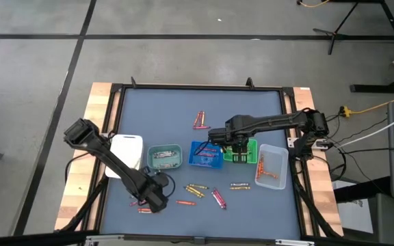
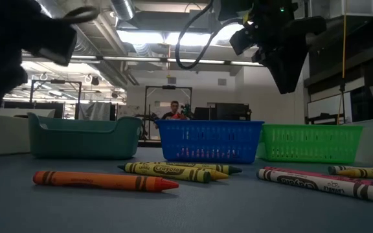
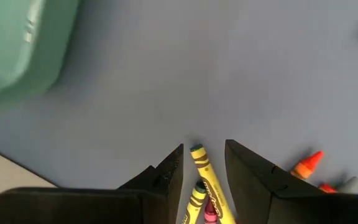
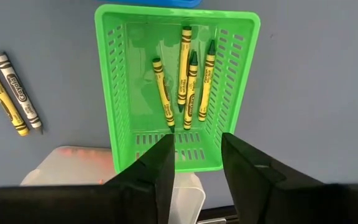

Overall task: Sort crayons
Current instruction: Put the green crayon into the green bin

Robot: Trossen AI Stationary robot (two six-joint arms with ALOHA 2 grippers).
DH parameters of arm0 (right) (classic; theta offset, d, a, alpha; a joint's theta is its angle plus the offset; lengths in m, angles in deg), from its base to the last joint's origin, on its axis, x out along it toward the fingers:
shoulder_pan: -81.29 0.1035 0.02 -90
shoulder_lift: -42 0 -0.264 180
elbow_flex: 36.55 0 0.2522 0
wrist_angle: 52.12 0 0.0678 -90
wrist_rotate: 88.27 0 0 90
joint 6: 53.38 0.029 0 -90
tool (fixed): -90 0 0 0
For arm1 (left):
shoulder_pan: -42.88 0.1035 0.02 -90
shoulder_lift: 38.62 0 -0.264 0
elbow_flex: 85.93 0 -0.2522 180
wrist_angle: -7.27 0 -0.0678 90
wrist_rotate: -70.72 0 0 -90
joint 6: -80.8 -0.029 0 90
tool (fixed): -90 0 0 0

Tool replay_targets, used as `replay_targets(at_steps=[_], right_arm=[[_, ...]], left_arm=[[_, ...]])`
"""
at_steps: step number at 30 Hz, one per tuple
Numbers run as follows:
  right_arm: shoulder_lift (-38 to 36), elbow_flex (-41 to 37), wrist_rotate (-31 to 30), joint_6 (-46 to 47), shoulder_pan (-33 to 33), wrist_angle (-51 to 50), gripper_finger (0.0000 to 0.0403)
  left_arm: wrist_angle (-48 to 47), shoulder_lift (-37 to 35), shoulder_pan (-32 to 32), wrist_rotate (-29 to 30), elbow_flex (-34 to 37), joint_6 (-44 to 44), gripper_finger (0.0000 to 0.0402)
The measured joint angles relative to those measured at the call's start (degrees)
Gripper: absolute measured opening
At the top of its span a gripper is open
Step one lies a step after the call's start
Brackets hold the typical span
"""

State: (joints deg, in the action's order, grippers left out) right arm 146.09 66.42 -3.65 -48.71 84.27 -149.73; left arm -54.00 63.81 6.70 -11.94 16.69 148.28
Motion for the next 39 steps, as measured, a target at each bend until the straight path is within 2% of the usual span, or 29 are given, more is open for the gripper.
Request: replay_targets(at_steps=[6, 39], right_arm=[[0.0, 0.0, 0.01, 0.0, 0.0, 0.0, 0.0131], [0.0, -0.02, 0.03, 0.0, 0.06, -0.03, 0.0131]], left_arm=[[-0.08, 1.34, -0.16, -1.49, 0.0, -0.02, 0.0102], [-0.44, 2.19, -1.54, 0.64, 0.0, 1.46, 0.0102]])
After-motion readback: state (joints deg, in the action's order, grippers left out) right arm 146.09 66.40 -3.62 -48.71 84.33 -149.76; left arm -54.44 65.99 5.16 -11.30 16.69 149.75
